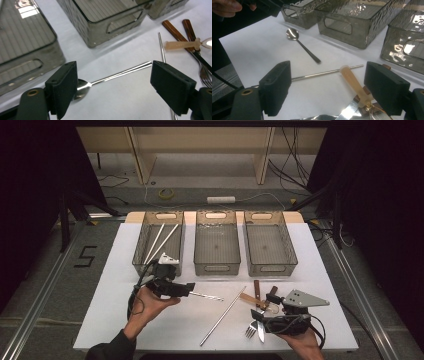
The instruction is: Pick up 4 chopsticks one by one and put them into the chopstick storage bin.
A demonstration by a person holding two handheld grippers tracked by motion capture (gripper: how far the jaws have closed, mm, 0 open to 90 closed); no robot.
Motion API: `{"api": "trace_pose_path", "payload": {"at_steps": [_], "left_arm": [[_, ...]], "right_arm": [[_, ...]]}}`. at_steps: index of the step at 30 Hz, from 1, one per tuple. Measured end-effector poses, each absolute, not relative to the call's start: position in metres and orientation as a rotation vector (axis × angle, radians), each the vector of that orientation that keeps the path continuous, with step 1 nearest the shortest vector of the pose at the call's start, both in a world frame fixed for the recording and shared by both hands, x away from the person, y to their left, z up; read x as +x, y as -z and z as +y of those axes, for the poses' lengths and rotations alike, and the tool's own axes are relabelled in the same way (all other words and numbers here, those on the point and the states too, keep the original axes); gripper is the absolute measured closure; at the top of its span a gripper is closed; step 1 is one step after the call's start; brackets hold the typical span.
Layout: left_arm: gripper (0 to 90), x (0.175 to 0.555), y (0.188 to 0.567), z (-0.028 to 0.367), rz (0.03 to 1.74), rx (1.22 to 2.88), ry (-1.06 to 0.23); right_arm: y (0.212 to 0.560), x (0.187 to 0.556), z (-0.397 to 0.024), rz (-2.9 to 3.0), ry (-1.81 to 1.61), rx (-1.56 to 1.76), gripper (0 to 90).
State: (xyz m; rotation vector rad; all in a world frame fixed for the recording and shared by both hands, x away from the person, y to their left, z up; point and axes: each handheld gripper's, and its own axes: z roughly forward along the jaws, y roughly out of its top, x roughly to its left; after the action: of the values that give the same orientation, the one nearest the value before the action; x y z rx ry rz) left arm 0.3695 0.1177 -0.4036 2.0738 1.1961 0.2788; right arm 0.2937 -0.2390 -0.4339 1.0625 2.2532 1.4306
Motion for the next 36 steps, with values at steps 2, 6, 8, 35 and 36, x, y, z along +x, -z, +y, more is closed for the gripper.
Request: {"api": "trace_pose_path", "payload": {"at_steps": [2, 6, 8, 35, 36], "left_arm": [[21.1, 0.366, 0.407, 0.114, 1.185, 2.095, -0.271], [20.7, 0.358, 0.414, 0.107, 1.168, 2.123, -0.259], [20.3, 0.355, 0.416, 0.103, 1.162, 2.128, -0.257], [21.4, 0.324, 0.447, 0.069, 1.103, 2.250, -0.183], [21.7, 0.323, 0.448, 0.068, 1.098, 2.254, -0.182]], "right_arm": [[0.434, 0.294, -0.239, 2.255, -1.427, 1.063, 23.0], [0.434, 0.294, -0.239, 2.254, -1.427, 1.063, 23.0], [0.434, 0.293, -0.239, 2.253, -1.430, 1.062, 23.0], [0.434, 0.293, -0.238, 2.258, -1.425, 1.065, 22.8], [0.434, 0.293, -0.238, 2.259, -1.425, 1.064, 22.9]]}}
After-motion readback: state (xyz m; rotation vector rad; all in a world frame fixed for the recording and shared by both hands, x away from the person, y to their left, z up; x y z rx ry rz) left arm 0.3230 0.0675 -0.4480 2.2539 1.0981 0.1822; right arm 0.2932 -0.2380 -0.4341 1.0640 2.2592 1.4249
